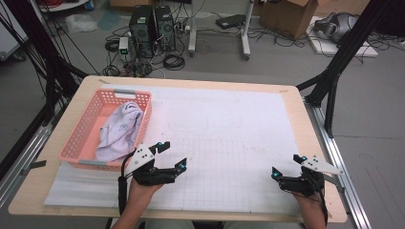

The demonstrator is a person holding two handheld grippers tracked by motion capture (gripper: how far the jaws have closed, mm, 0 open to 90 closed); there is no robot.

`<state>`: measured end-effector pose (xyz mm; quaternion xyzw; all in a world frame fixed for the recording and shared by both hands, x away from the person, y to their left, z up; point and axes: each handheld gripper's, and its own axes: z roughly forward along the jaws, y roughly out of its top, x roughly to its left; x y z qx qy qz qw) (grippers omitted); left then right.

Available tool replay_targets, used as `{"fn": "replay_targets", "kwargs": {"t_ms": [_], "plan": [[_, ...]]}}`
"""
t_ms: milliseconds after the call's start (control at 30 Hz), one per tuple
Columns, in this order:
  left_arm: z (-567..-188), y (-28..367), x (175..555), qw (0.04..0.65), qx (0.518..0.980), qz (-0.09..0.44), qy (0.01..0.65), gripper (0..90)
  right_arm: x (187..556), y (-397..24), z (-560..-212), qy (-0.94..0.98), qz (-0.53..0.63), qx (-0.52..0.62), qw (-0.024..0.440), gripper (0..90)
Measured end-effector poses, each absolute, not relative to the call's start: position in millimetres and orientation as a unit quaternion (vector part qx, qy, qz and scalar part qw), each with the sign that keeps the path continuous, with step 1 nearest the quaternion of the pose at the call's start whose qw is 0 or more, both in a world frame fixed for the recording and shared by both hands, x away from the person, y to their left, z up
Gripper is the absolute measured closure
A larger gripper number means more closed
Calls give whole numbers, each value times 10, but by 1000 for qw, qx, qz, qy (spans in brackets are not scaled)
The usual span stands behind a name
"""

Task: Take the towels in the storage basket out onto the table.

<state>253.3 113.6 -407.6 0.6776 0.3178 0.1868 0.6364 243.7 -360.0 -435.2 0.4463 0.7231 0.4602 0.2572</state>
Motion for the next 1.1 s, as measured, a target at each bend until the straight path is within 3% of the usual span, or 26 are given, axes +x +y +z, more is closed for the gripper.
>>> {"fn": "replay_targets", "kwargs": {"t_ms": [667,1100], "plan": [[-3314,1877,2563,626,661,254,328,168,2456,-3571,-4352,724,462,445,253,2],[-3330,2413,3000,561,678,264,396,160,2463,-3544,-4359,728,459,443,251,2]]}}
